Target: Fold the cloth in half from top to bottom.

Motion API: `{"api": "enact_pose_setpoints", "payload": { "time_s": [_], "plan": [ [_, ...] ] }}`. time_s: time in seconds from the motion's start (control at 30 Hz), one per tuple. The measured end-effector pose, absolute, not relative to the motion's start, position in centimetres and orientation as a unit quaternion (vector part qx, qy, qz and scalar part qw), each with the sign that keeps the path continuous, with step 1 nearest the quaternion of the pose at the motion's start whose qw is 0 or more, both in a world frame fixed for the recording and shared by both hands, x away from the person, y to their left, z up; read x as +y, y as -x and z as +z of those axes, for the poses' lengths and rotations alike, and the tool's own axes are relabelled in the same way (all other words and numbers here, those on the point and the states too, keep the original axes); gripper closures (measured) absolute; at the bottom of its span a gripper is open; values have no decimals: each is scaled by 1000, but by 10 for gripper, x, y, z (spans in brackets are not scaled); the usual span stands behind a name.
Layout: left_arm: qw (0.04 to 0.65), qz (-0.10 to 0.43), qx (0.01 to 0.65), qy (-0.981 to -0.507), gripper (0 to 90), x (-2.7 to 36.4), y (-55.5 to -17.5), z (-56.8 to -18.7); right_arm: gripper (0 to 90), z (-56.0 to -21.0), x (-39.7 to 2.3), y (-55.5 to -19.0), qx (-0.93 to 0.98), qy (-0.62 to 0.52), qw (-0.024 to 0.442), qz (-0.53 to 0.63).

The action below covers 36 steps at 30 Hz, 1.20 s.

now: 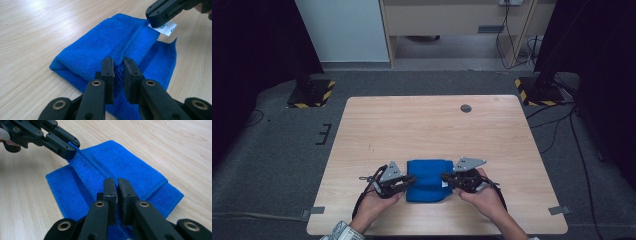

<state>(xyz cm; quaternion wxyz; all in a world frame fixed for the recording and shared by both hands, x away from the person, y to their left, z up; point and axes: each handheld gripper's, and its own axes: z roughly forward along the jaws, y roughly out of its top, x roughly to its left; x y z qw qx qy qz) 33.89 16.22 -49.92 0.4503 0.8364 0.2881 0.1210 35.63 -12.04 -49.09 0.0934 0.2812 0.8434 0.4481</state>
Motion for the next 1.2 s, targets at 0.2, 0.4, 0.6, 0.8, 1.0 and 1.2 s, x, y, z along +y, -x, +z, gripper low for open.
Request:
{"api": "enact_pose_setpoints", "payload": {
  "time_s": [0.2, 0.4, 0.6, 0.8, 1.0, 1.2],
  "plan": [
    [448, 116, 289, -838, 790, 164, -336, -501, 855, -493, -118, -353, 846, -278, 90, 445],
    [444, 113, 281, -843, 786, 165, -331, -502, 855, -495, -119, -351, 846, -279, 90, 444],
    [438, 110, 276, -848, 785, 162, -330, -504, 854, -501, -120, -348, 851, -278, 91, 435],
    [436, 107, 273, -851, 774, 162, -327, -506, 853, -500, -121, -348, 849, -281, 91, 439],
    [431, 101, 272, -854, 757, 162, -327, -509, 850, -504, -121, -343, 853, -277, 89, 434],
    [429, 94, 276, -855, 659, 162, -326, -514, 834, -509, -122, -341, 855, -281, 85, 427]
  ]
}}
